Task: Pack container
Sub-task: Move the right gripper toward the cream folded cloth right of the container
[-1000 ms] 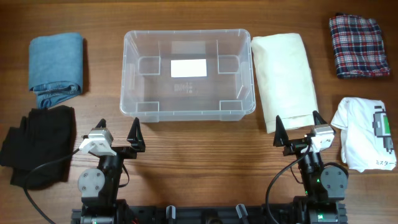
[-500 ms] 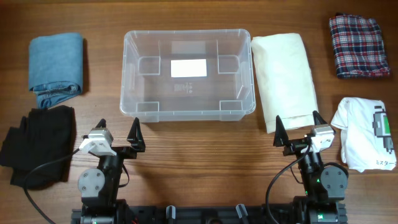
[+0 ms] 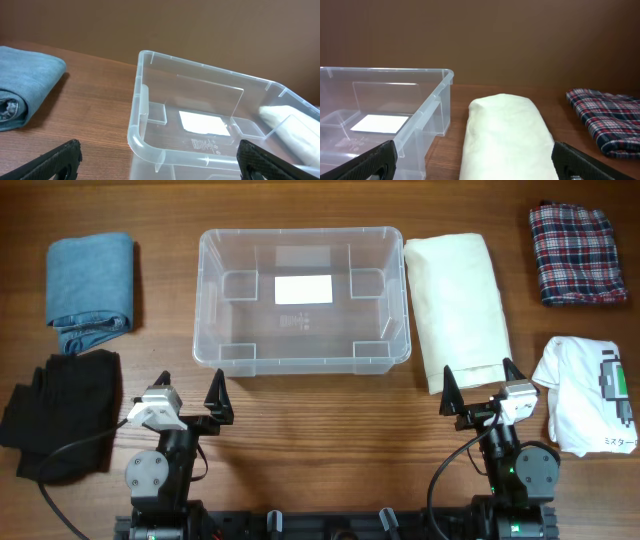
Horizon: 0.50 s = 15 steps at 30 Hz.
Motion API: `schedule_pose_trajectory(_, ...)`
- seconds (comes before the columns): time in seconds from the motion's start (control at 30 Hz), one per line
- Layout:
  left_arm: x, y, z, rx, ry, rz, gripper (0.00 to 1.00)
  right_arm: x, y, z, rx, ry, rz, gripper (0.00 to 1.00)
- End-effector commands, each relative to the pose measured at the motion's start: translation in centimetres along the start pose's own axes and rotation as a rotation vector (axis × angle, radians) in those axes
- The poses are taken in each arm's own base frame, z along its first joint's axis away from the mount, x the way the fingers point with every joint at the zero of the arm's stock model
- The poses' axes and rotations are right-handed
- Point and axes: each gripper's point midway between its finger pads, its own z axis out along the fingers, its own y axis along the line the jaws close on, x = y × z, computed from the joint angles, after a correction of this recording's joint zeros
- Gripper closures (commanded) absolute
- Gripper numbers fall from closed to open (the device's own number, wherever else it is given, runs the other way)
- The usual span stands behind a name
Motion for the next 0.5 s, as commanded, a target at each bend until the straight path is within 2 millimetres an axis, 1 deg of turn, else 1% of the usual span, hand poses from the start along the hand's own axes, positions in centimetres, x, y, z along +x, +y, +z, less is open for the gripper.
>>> schedule_pose_trajectory(0.0, 0.1, 0.3, 0.0, -0.013, -0.006, -0.010, 0.00, -0.2, -0.2, 0.0, 0.012, -0.010, 0.012, 0.00)
schedule_pose_trajectory(0.13, 0.1, 0.3, 0.0, -0.013, -0.006, -0.010, 0.00, -0.2, -0.2, 0.0, 0.013, -0.010, 0.012, 0.00)
schedule_pose_trajectory(0.23, 0.1, 0.3, 0.0, -0.013, -0.006, -0.010, 0.00, -0.3, -1.0, -0.1, 0.057, -0.013, 0.009, 0.00)
schedule_pose_trajectory(0.3, 0.1, 0.3, 0.0, -0.013, -0.006, -0.010, 0.00, -0.4, -0.5, 0.0, 0.030, -0.019, 0.016, 0.00)
schedule_pose_trajectory(0.37, 0.1, 0.3, 0.0, -0.013, -0.006, -0.010, 0.00, -1.1, 1.0, -0.1, -0.057, -0.037, 0.033, 0.00)
schedule_pose_trajectory(0.47, 0.1, 0.3, 0.0, -0.013, -0.006, -0.010, 0.00, -3.2, 1.0, -0.3, -0.056, -0.061, 0.026, 0.00)
